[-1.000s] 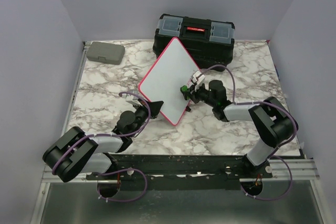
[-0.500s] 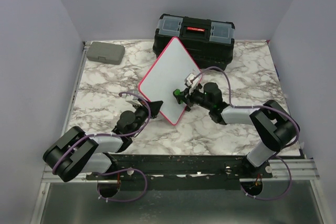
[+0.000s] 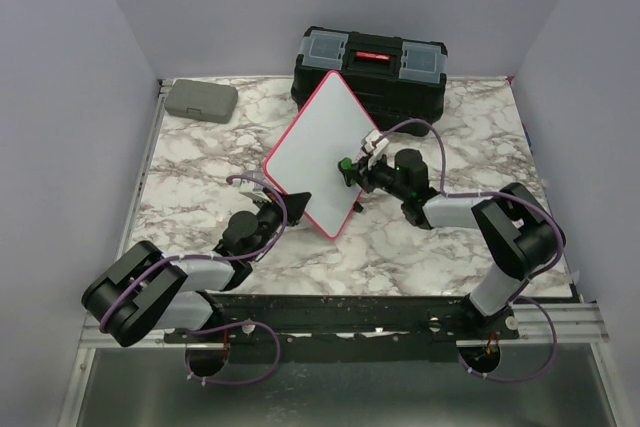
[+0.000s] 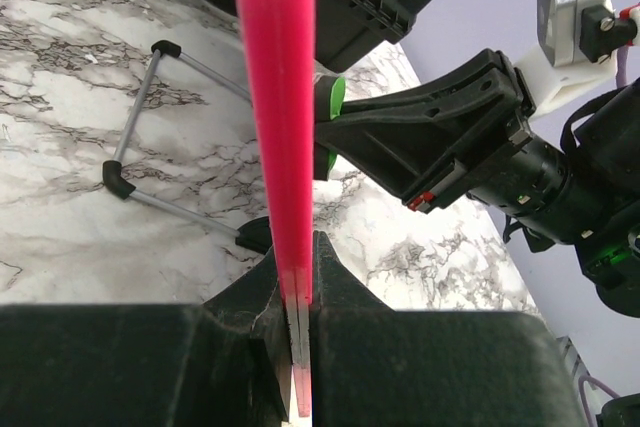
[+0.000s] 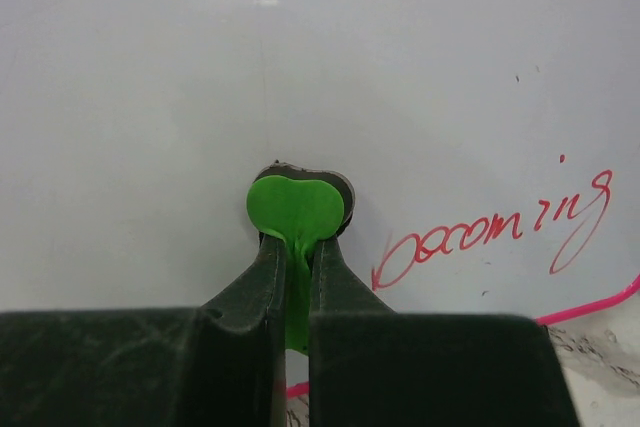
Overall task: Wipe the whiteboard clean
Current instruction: Erase the whiteboard at the whiteboard stand.
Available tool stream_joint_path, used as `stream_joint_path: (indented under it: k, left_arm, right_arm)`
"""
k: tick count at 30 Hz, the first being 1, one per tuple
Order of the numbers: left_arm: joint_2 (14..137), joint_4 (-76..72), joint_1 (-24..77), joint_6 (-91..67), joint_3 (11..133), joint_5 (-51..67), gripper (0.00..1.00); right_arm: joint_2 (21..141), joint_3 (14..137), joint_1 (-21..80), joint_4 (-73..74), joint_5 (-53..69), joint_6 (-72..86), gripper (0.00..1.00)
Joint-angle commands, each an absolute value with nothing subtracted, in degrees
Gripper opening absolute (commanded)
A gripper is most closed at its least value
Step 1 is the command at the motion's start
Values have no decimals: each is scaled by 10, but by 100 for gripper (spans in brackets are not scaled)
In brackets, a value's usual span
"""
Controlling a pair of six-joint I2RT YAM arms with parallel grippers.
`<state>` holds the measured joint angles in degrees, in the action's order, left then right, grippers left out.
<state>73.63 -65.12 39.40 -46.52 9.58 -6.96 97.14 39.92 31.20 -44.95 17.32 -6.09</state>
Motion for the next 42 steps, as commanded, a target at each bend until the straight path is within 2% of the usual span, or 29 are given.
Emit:
stream_joint_path:
  k: [1,7,13,16,26,30,35,42]
  left_arm:
    - [732,-726,404,-494,106,-25,0]
    - [737,-725,404,-494,109,-25,0]
    - [740,-726,403,-496,113,-25,0]
    - [735,-718,404,-496,113,-24,0]
    - [727,-715,404,-493,110,-24,0]
    - [730,-719,404,-493,110,-23,0]
    - [731,-720,404,-493,109,-23,0]
    - [737,-725,403,-495,106,-22,0]
  right_arm:
    - [992,366,311,-402,205,-80,1]
    - [958,339,341,-396,252,-75,1]
    - [957,355,381,-467,222,-21,1]
    - [966,377,374,-486,174,-14,1]
    - [994,390,299,-493,150,-44,1]
    - [998,373,294,-487,168,-60,1]
    - [1004,360,301,-435,261,-52,1]
    - [982,367,345,-446,268,-27,1]
